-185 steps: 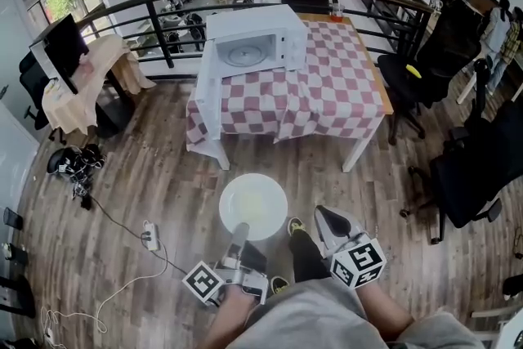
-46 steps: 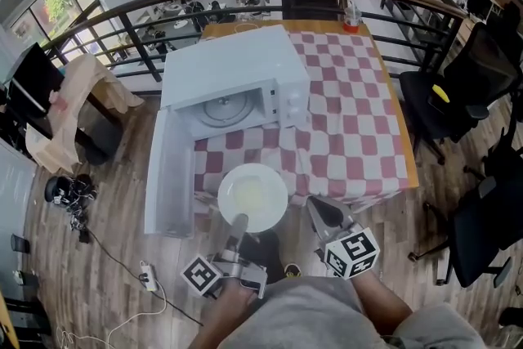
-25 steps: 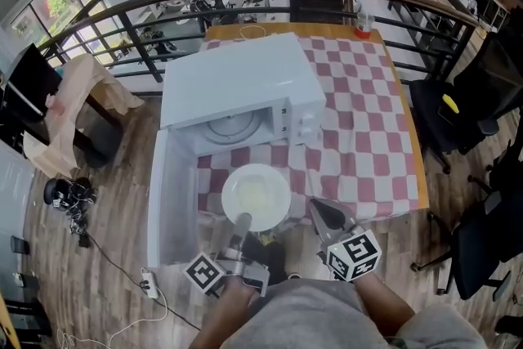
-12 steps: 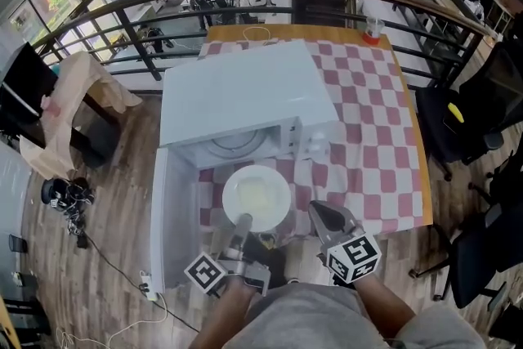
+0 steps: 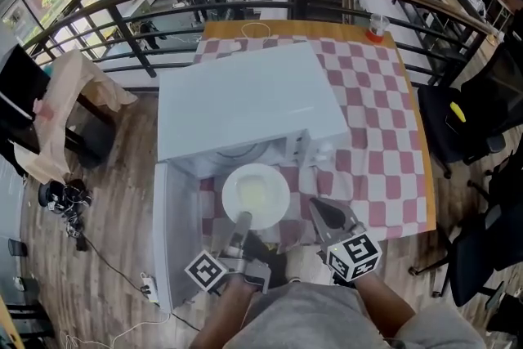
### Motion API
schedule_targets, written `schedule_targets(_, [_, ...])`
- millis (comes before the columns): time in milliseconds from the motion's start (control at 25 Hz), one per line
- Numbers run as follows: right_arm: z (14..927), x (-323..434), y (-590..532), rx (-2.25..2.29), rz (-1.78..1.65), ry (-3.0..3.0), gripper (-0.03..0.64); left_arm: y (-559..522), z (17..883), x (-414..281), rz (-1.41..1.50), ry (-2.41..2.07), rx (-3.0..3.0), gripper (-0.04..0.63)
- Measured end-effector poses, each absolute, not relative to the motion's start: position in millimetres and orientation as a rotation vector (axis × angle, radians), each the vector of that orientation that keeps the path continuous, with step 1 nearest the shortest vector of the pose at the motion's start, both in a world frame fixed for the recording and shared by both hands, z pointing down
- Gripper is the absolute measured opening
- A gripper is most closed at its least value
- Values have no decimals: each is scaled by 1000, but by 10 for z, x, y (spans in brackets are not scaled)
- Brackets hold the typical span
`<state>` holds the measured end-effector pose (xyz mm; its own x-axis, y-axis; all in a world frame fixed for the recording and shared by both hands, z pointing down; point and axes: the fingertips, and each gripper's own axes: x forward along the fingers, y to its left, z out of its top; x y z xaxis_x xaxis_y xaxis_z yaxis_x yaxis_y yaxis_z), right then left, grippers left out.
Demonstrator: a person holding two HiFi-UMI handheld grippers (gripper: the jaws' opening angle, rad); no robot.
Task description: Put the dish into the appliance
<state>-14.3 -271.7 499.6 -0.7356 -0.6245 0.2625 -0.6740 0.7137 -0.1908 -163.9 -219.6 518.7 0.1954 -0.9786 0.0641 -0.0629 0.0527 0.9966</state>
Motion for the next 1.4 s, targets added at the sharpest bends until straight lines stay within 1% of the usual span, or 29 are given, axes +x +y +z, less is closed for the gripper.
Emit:
schedule_targets(600, [5011, -549, -3115, 1033, 360, -2696, -3, -2655, 5378, -1974, -959, -1132, 1297, 37])
schedule_targets(1400, [5112, -987, -3435, 1056, 355, -2654, -3, -3445, 6099, -2451, -966, -1171, 1206, 38])
